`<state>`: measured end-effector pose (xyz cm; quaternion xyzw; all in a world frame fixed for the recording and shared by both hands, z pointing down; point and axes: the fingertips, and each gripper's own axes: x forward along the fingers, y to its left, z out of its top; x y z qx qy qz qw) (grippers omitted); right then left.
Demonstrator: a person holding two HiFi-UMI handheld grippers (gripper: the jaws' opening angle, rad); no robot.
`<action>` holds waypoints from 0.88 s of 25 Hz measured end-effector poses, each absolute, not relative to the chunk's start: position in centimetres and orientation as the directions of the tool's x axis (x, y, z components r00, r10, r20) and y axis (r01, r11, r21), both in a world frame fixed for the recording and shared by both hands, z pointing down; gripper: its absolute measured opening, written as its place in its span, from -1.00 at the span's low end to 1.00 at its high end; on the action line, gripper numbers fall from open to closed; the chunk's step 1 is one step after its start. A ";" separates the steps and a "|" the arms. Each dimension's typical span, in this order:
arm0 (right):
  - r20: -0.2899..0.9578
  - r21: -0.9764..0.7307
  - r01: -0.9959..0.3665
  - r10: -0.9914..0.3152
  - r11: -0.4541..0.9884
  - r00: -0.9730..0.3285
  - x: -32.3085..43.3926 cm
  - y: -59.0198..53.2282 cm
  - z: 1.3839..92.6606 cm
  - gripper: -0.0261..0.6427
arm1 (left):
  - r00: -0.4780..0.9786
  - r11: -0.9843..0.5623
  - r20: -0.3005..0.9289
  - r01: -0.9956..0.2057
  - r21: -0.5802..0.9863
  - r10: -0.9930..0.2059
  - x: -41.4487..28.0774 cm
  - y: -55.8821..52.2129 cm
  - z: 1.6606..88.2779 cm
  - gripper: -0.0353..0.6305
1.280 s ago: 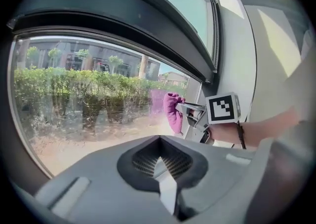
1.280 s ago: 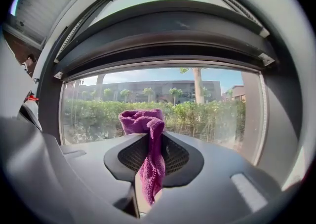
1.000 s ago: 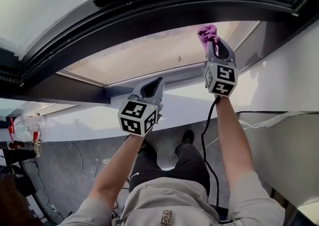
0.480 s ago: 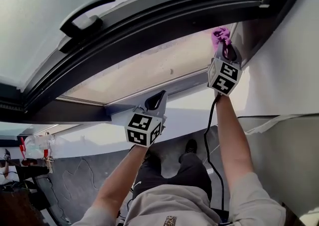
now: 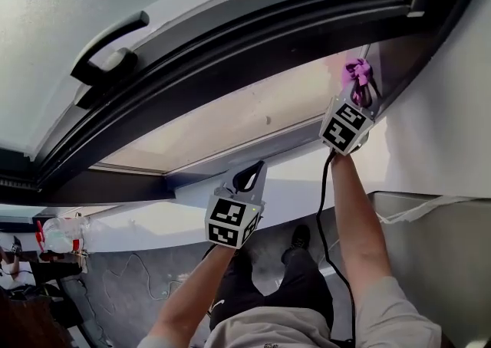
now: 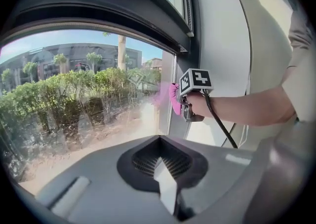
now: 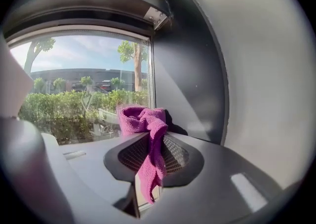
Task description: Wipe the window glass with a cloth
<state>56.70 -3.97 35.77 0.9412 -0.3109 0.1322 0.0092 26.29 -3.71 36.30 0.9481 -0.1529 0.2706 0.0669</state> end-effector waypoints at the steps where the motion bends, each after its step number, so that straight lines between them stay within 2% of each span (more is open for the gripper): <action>1: 0.263 -0.050 -0.587 -0.578 -0.808 0.773 56.8 -4.2 36.6 -0.63 | 0.804 -0.941 0.536 -0.334 0.049 -0.258 25.9 -4.1 37.1 -0.89; 5: 0.290 -0.024 -0.604 -0.584 -0.796 0.758 56.9 -4.5 39.6 -0.64 | 0.799 -0.928 0.539 -0.362 0.083 -0.264 24.3 -5.5 40.1 -0.89; 11: 0.233 -0.051 -0.694 -0.684 -0.718 0.691 55.0 -5.2 41.0 -0.65 | 0.820 -0.921 0.501 -0.376 0.106 -0.277 22.8 -8.7 42.4 -0.89; 22: 0.130 -0.011 -0.846 -0.840 -0.533 0.527 44.8 -10.0 37.6 -0.65 | 0.841 -0.908 0.426 -0.408 0.093 -0.334 16.4 -13.2 41.7 -0.89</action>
